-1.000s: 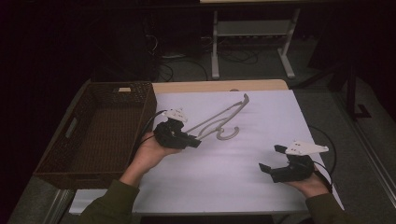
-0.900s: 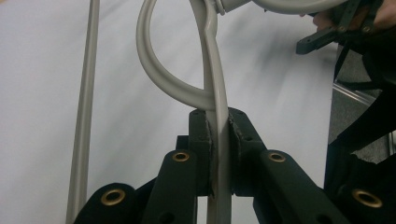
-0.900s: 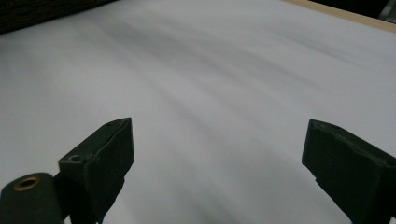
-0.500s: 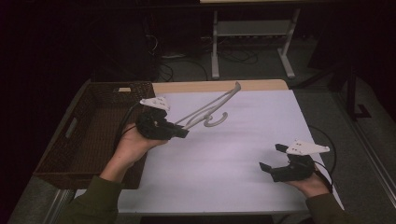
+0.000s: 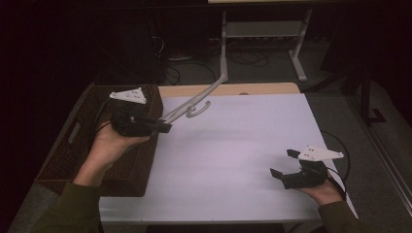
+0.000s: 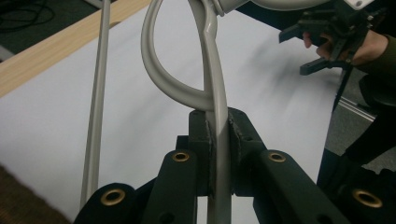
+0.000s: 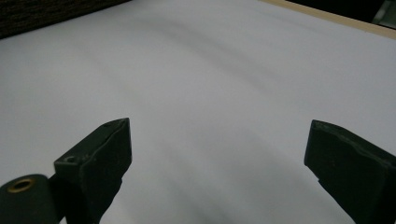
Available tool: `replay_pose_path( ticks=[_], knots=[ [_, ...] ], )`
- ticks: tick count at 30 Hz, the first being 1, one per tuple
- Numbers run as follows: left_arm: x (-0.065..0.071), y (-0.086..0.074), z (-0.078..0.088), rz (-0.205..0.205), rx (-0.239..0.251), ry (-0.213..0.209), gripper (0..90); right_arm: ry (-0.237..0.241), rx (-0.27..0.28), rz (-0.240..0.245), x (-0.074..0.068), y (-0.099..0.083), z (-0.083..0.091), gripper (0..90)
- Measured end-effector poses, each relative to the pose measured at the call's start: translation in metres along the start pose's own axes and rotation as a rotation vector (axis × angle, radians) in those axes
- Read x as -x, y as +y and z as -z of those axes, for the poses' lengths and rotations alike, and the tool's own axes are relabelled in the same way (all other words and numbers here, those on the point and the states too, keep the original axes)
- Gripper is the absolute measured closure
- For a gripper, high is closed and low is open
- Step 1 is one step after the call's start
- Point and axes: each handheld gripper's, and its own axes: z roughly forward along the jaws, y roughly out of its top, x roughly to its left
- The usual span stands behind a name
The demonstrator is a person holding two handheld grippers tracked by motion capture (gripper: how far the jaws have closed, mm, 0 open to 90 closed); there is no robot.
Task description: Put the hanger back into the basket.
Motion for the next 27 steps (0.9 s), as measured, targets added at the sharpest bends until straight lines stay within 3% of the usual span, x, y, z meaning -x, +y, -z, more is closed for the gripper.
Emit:
replay_pose_path(
  ticks=[27],
  knots=[
    [-0.048,-0.056,0.104,0.117,0.053,0.195,82.1,-0.015,0.011,-0.009,0.001,0.001,0.0,7.2]
  ],
)
